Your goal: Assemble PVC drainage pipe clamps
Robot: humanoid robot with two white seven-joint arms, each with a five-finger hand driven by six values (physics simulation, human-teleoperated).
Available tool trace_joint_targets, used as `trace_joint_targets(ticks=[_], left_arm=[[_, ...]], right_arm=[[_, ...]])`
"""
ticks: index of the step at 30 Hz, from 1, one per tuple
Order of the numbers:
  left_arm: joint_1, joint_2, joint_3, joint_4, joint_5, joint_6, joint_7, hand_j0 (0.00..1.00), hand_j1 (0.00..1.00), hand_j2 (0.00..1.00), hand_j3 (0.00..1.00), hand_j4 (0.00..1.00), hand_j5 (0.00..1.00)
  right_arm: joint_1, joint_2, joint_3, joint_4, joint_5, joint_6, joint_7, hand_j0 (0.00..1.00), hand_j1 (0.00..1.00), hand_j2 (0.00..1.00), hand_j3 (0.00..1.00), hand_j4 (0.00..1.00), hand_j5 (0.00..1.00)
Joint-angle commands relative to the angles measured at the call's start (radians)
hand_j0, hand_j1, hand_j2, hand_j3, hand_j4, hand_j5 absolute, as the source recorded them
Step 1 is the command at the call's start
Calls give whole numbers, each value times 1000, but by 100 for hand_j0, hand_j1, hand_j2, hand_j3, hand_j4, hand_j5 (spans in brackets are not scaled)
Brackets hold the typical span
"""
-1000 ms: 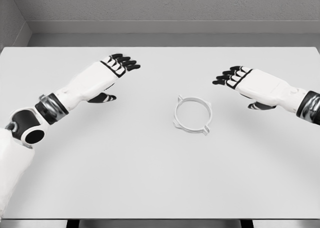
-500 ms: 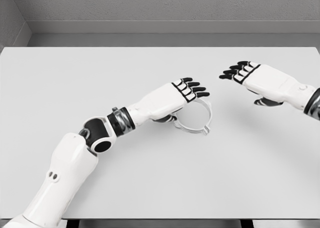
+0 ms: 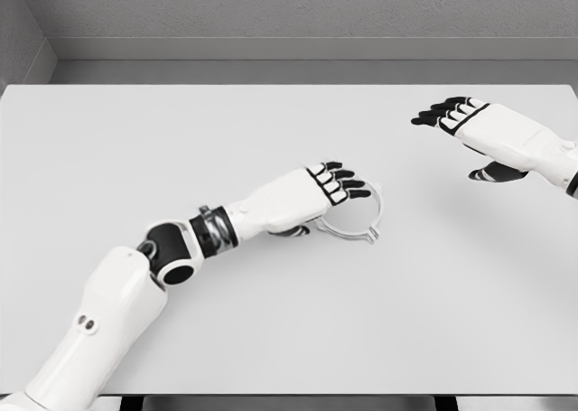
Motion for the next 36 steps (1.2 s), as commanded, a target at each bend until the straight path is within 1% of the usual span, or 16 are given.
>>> trace_joint_targets(ticks=[1,10,15,22,24,25,27,28,29,30,31,32,33,34,35,36], left_arm=[[0,-3,-29,4,6,1,1,100,100,100,100,100,100],[-8,-25,-20,16,7,1,1,100,100,100,100,100,100],[-34,-42,-18,58,7,1,1,100,100,100,100,100,100],[-34,-52,-18,61,7,1,1,100,100,100,100,100,100],[-31,-45,-17,49,12,1,1,100,100,100,100,100,100],[-25,-40,-15,16,20,1,1,100,100,100,100,100,100],[3,38,8,-77,42,1,2,100,100,100,100,100,100],[9,75,15,-106,95,1,2,100,100,100,100,100,100],[15,181,23,-152,167,1,2,100,100,100,100,100,100],[15,234,64,-171,230,1,2,100,100,100,100,100,100],[24,287,140,-180,291,1,2,100,100,100,100,100,100],[38,333,236,-178,326,1,2,100,100,100,100,100,100],[66,365,330,-171,348,1,2,100,100,100,100,100,100],[109,383,440,-166,342,1,2,100,100,100,100,100,100],[136,405,505,-145,343,1,2,100,100,100,100,100,100],[141,431,532,-113,346,1,2,100,100,100,100,100,100]], right_arm=[[0,-1,-1,-2,-5,1,1,100,100,100,100,100,100],[0,-1,-1,0,-5,-1,-1,100,100,100,100,100,100],[2,-1,-1,0,-5,-1,-1,100,100,100,100,100,100],[2,-1,-1,0,-5,-1,-1,100,100,100,100,100,100],[5,-1,-1,0,-5,-1,-1,100,100,100,100,100,100],[5,-1,-1,-1,-5,-1,-1,100,100,100,100,100,100],[5,-1,-1,-2,-5,-1,-1,100,100,100,100,100,100],[5,-1,-1,-2,-5,-1,-1,100,100,100,100,100,100],[5,-1,-1,-2,-5,-1,-1,100,100,100,100,100,100],[5,-3,-1,-2,-5,-1,-1,100,100,100,100,100,100],[5,-3,-2,-2,-5,-1,-1,100,100,100,100,100,100],[5,-3,-2,-2,-5,-1,-1,100,100,100,100,100,100],[5,-3,-2,-2,-5,-1,-1,100,100,100,100,100,100],[5,-4,-2,-2,-5,-1,-1,100,100,100,100,100,100],[5,-4,-2,-5,-5,-1,1,100,100,100,100,100,100],[5,-4,-2,-6,-5,-1,1,100,100,100,100,100,100]])
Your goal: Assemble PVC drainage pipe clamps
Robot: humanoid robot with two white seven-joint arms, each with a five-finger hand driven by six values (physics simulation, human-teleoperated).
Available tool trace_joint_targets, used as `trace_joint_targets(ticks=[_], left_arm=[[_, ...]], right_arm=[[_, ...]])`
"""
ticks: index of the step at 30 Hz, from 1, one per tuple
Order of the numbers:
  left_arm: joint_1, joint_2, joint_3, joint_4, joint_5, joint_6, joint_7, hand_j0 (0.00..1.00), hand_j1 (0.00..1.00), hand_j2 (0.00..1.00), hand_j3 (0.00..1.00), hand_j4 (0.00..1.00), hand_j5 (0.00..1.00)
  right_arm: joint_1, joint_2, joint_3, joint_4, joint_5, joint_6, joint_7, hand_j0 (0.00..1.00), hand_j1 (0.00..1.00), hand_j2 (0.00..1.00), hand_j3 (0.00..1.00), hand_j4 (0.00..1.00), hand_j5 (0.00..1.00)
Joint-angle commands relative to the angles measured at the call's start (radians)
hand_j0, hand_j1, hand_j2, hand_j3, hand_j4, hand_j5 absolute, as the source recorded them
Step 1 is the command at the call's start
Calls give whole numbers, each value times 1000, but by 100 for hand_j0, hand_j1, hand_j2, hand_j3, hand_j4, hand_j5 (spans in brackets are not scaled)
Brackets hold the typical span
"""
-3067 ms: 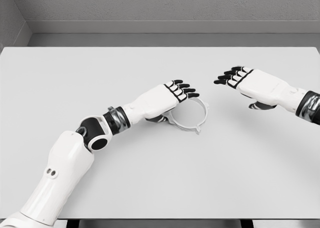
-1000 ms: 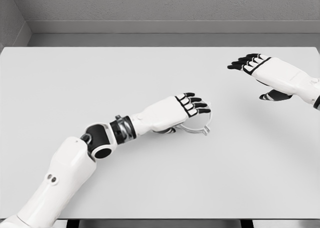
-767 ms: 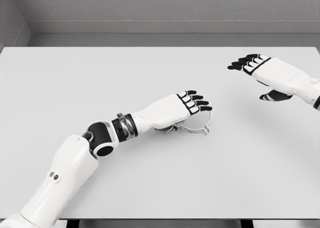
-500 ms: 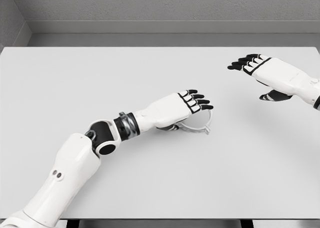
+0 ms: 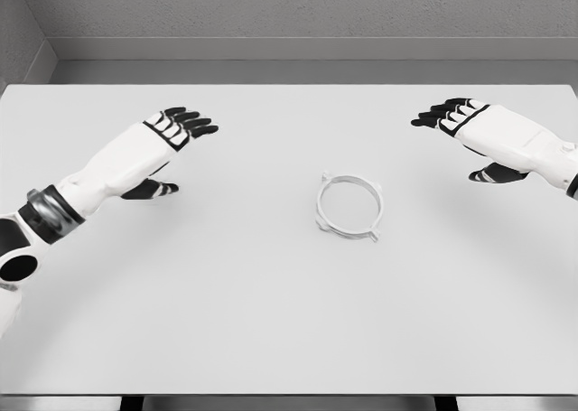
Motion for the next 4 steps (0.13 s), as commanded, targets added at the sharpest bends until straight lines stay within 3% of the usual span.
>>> trace_joint_targets(ticks=[1,4], left_arm=[[0,90,154,50,29,1,-1,100,100,100,100,100,100],[3,114,154,72,28,1,-1,100,100,100,100,100,100]], right_arm=[[0,-2,-1,-4,-4,1,0,100,100,100,100,100,100],[0,-2,-1,-4,-4,1,-1,100,100,100,100,100,100]])
